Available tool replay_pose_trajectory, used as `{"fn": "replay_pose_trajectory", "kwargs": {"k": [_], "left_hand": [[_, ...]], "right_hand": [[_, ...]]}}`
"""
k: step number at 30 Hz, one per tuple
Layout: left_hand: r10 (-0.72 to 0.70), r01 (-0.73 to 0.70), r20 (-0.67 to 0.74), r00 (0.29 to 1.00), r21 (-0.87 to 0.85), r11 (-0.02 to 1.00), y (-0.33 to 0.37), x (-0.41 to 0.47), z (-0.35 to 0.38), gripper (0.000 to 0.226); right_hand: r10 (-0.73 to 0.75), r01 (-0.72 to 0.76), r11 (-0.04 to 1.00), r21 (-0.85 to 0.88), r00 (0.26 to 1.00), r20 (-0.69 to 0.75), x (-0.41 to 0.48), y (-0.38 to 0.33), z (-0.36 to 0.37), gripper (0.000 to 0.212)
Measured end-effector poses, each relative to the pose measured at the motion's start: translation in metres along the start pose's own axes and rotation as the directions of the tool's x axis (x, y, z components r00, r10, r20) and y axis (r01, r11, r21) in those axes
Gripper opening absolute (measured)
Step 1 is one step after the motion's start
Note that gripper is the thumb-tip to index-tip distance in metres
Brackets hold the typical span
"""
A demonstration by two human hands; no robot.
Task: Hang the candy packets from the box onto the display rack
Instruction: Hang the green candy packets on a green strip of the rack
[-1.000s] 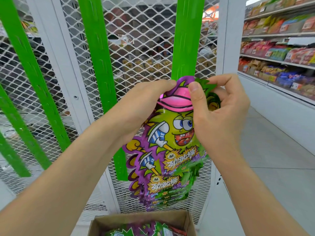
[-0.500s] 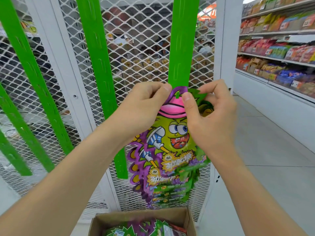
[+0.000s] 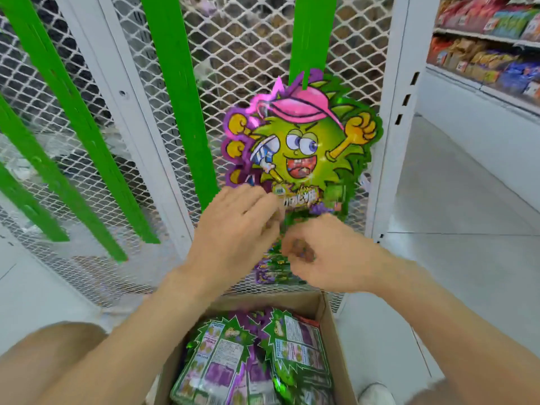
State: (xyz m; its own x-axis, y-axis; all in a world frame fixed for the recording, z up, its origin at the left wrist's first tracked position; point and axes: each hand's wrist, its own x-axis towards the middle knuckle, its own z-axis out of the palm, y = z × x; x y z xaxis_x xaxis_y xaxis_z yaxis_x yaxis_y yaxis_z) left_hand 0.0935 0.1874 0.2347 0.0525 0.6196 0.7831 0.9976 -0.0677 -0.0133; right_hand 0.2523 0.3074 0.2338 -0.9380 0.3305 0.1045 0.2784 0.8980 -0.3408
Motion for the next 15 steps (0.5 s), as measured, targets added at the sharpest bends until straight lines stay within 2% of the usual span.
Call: {"fn": "replay_pose_trajectory", "kwargs": {"k": [1, 2, 3, 4, 5, 7, 8, 10, 12, 14, 15], "left_hand": [[-0.031, 0.035, 0.169, 0.985, -0.019, 0.999, 0.002, -0.020, 0.011, 0.011], [-0.084, 0.098, 0.369, 0.926, -0.019, 0.995, 0.003, -0.037, 0.020, 0.013], [-0.131, 0.153, 0.574, 0.809, 0.011, 0.988, 0.005, -0.052, 0.030, 0.014], [-0.148, 0.170, 0.738, 0.658, 0.046, 0.984, 0.004, -0.066, 0.041, 0.017], [-0.129, 0.181, 0.849, 0.512, 0.040, 0.983, 0.003, -0.079, 0.053, 0.021], [-0.080, 0.275, 0.966, 0.248, 0.009, 0.961, 0.002, -0.106, 0.079, 0.031], [-0.080, 0.337, 0.982, 0.169, 0.019, 0.941, 0.002, -0.120, 0.092, 0.034], [-0.131, 0.432, 0.985, 0.109, 0.072, 0.899, 0.006, -0.149, 0.113, 0.035], [-0.150, 0.426, 0.986, 0.076, 0.104, 0.899, 0.016, -0.176, 0.129, 0.049], [-0.124, 0.311, 0.991, 0.058, 0.101, 0.945, 0.029, -0.195, 0.142, 0.075], [-0.117, 0.215, 0.989, 0.085, 0.097, 0.972, 0.035, -0.200, 0.145, 0.081]], "right_hand": [[0.024, -0.012, 0.997, -0.078, 0.987, 0.160, 0.000, 0.007, 0.008, 0.015], [0.059, -0.022, 0.990, -0.143, 0.963, 0.263, -0.002, 0.010, 0.016, 0.017], [0.105, -0.044, 0.982, -0.186, 0.939, 0.329, -0.003, 0.013, 0.024, 0.018], [0.134, -0.062, 0.977, -0.204, 0.923, 0.360, -0.004, 0.015, 0.031, 0.018], [0.147, -0.072, 0.977, -0.203, 0.912, 0.384, -0.003, 0.015, 0.039, 0.019], [0.163, -0.074, 0.975, -0.209, 0.877, 0.453, -0.001, 0.011, 0.047, 0.020], [0.165, -0.059, 0.972, -0.227, 0.862, 0.480, 0.000, 0.010, 0.049, 0.021], [0.144, -0.022, 0.970, -0.241, 0.852, 0.504, 0.003, 0.011, 0.054, 0.028], [0.147, -0.006, 0.966, -0.258, 0.833, 0.533, 0.003, 0.014, 0.060, 0.035], [0.151, 0.005, 0.965, -0.261, 0.806, 0.572, 0.003, 0.017, 0.066, 0.037], [0.156, 0.003, 0.965, -0.263, 0.797, 0.583, 0.004, 0.018, 0.069, 0.037]]}}
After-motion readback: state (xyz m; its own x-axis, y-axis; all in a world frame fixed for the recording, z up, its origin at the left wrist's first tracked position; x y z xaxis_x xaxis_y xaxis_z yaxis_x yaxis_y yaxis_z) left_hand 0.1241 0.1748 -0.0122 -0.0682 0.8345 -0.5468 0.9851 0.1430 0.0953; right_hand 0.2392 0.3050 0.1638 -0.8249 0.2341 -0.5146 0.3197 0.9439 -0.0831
